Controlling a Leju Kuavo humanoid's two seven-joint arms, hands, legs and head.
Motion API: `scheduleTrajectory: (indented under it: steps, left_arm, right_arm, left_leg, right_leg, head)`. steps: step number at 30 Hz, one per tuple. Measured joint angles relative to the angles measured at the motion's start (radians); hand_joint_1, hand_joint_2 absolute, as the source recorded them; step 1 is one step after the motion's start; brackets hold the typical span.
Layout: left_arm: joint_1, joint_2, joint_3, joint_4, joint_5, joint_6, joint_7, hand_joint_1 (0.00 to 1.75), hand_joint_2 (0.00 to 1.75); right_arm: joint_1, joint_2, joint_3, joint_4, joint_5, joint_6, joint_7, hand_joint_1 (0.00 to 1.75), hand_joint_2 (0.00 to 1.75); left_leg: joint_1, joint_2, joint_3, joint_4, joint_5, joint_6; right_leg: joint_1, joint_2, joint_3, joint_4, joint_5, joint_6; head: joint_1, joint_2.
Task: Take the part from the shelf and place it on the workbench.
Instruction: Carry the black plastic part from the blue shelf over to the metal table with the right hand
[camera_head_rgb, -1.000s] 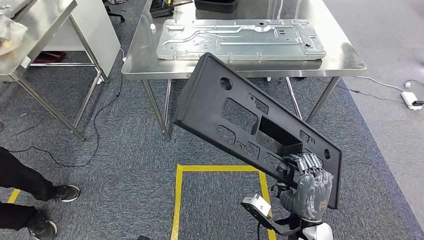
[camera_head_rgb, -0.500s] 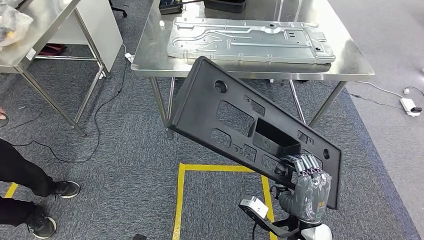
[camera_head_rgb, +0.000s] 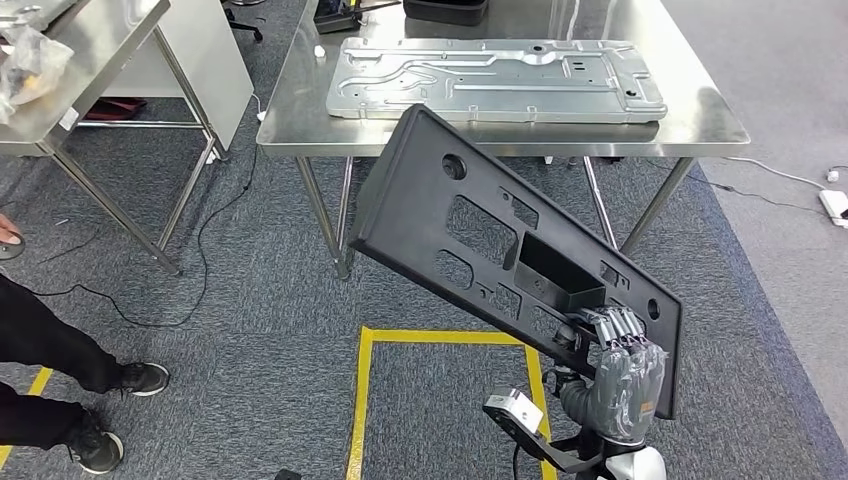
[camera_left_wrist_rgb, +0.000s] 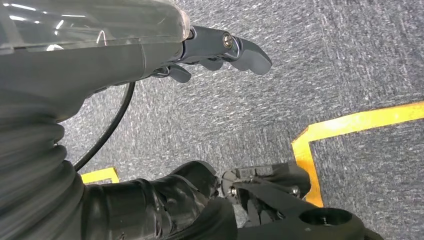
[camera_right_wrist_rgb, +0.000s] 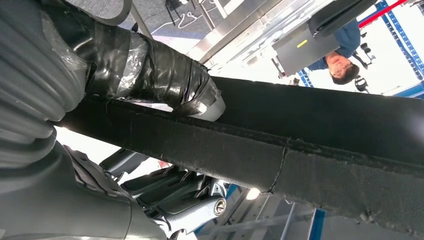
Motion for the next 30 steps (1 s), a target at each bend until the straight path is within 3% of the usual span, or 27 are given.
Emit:
scheduleTrajectory:
  steps: [3, 5, 8, 9, 10, 13, 14, 16, 19, 20, 21, 24, 25, 26, 28, 30]
  left_arm:
    - [-0.001, 0.001, 0.000, 0.000, 0.000, -0.004, -0.001, 0.00, 1.75]
    - [-0.002, 0.001, 0.000, 0.000, 0.000, -0.006, -0.002, 0.00, 1.75]
    - [-0.001, 0.002, 0.000, 0.000, 0.000, -0.007, -0.005, 0.00, 1.75]
    - [-0.001, 0.002, 0.000, 0.000, -0.001, -0.007, -0.007, 0.00, 1.75]
    - [-0.001, 0.002, 0.000, 0.000, -0.001, -0.008, -0.009, 0.00, 1.75]
    - [-0.002, 0.002, 0.000, 0.000, -0.001, -0.009, -0.011, 0.00, 1.75]
    - [-0.001, 0.002, 0.000, 0.000, -0.001, -0.009, -0.011, 0.00, 1.75]
    - [-0.001, 0.002, 0.000, 0.000, -0.001, -0.010, -0.011, 0.00, 1.75]
    - [-0.001, 0.002, 0.000, 0.000, -0.001, -0.010, -0.010, 0.00, 1.75]
    - [-0.001, 0.002, 0.000, 0.000, -0.001, -0.010, -0.010, 0.00, 1.75]
    - [-0.001, 0.002, 0.000, 0.000, -0.002, -0.011, -0.010, 0.00, 1.75]
    - [-0.003, 0.002, 0.000, 0.000, -0.003, -0.019, -0.012, 0.00, 1.75]
    - [-0.003, 0.002, 0.000, 0.000, -0.003, -0.023, -0.013, 0.00, 1.75]
    - [-0.003, 0.002, 0.000, 0.000, -0.003, -0.025, -0.015, 0.00, 1.75]
    - [-0.003, 0.002, 0.000, 0.000, -0.003, -0.029, -0.017, 0.00, 1.75]
    - [-0.004, 0.002, 0.000, 0.000, -0.003, -0.030, -0.018, 0.00, 1.75]
  right_arm:
    - [0.000, 0.000, 0.000, 0.000, 0.009, 0.000, 0.002, 1.75, 1.75]
    - [0.000, 0.000, 0.000, 0.000, 0.007, 0.000, 0.002, 1.75, 1.75]
    - [-0.001, 0.000, 0.000, 0.000, -0.004, 0.000, 0.002, 1.75, 1.75]
    - [-0.002, 0.000, 0.000, 0.000, -0.012, 0.000, 0.002, 1.75, 1.75]
    - [-0.003, 0.000, 0.000, 0.000, -0.021, 0.000, 0.002, 1.75, 1.75]
    - [-0.004, 0.000, 0.000, 0.003, -0.026, 0.000, -0.001, 1.75, 1.75]
    - [-0.003, 0.000, 0.000, 0.004, -0.023, 0.000, -0.003, 1.75, 1.75]
    - [-0.003, 0.000, 0.000, 0.005, -0.019, 0.000, -0.004, 1.75, 1.75]
    - [-0.003, 0.000, 0.000, 0.005, -0.018, 0.000, -0.005, 1.75, 1.75]
    - [-0.003, 0.000, 0.000, 0.005, -0.015, 0.000, -0.007, 1.75, 1.75]
    - [-0.004, 0.000, 0.000, 0.005, -0.012, 0.000, -0.009, 1.75, 1.75]
    - [-0.005, 0.004, 0.000, 0.004, -0.004, 0.000, -0.026, 1.75, 1.75]
    - [-0.005, 0.007, -0.001, 0.003, -0.001, 0.000, -0.030, 1.75, 1.75]
    - [-0.005, 0.008, -0.002, 0.003, 0.001, 0.000, -0.030, 1.75, 1.75]
    - [-0.005, 0.013, -0.003, 0.002, 0.006, 0.000, -0.031, 1.75, 1.75]
    - [-0.005, 0.017, -0.003, 0.002, 0.009, 0.000, -0.032, 1.75, 1.75]
  left_leg:
    - [0.002, 0.001, 0.092, -0.189, 0.088, 0.005]
    - [-0.002, 0.000, 0.120, -0.250, 0.100, 0.014]
    - [-0.002, 0.000, 0.123, -0.258, 0.105, 0.032]
    - [0.000, 0.000, 0.125, -0.263, 0.108, 0.039]
    - [0.002, 0.001, 0.126, -0.267, 0.111, 0.045]
    - [0.002, 0.002, 0.124, -0.267, 0.111, 0.051]
    - [0.002, 0.002, 0.124, -0.266, 0.111, 0.052]
    - [0.002, 0.001, 0.123, -0.266, 0.111, 0.052]
    - [0.002, 0.001, 0.124, -0.266, 0.111, 0.052]
    - [0.002, 0.001, 0.124, -0.265, 0.111, 0.051]
    - [0.002, 0.000, 0.125, -0.265, 0.110, 0.051]
    - [-0.001, -0.003, 0.122, -0.255, 0.102, 0.028]
    - [-0.002, -0.003, 0.122, -0.254, 0.100, 0.018]
    - [-0.001, -0.002, 0.122, -0.256, 0.099, 0.012]
    - [0.000, 0.000, 0.111, -0.226, 0.075, 0.002]
    - [0.001, 0.001, 0.061, -0.115, 0.015, -0.003]
  right_leg:
    - [0.001, 0.002, 0.000, 0.010, -0.007, 0.009]
    - [0.004, 0.002, -0.003, 0.016, -0.011, 0.019]
    - [0.003, 0.003, -0.004, 0.019, -0.015, 0.035]
    - [0.002, 0.004, -0.011, 0.038, -0.029, 0.041]
    - [0.000, 0.004, -0.028, 0.076, -0.054, 0.045]
    - [-0.003, 0.005, -0.113, 0.259, -0.139, 0.055]
    - [-0.004, 0.005, -0.132, 0.298, -0.149, 0.057]
    - [-0.005, 0.005, -0.144, 0.320, -0.148, 0.058]
    - [-0.005, 0.005, -0.143, 0.318, -0.145, 0.058]
    - [-0.006, 0.005, -0.136, 0.301, -0.132, 0.059]
    - [-0.008, 0.005, -0.122, 0.270, -0.110, 0.058]
    - [-0.004, 0.009, -0.035, 0.071, -0.025, 0.044]
    - [-0.002, 0.010, -0.018, 0.028, -0.013, 0.036]
    - [-0.003, 0.011, -0.017, 0.026, -0.011, 0.029]
    - [-0.006, 0.010, -0.014, 0.020, -0.008, 0.016]
    - [-0.005, 0.007, -0.013, 0.018, -0.008, 0.007]
  head:
    - [0.000, 0.000]
    - [0.001, 0.000]
    - [0.001, 0.000]
    - [0.001, 0.000]
    - [0.001, 0.000]
    - [0.002, 0.000]
    - [0.002, 0.000]
    - [0.001, 0.000]
    - [0.002, 0.000]
    - [0.002, 0.000]
    - [0.002, 0.000]
    - [0.001, 0.000]
    - [0.001, 0.000]
    - [0.001, 0.000]
    - [0.001, 0.000]
    - [0.001, 0.000]
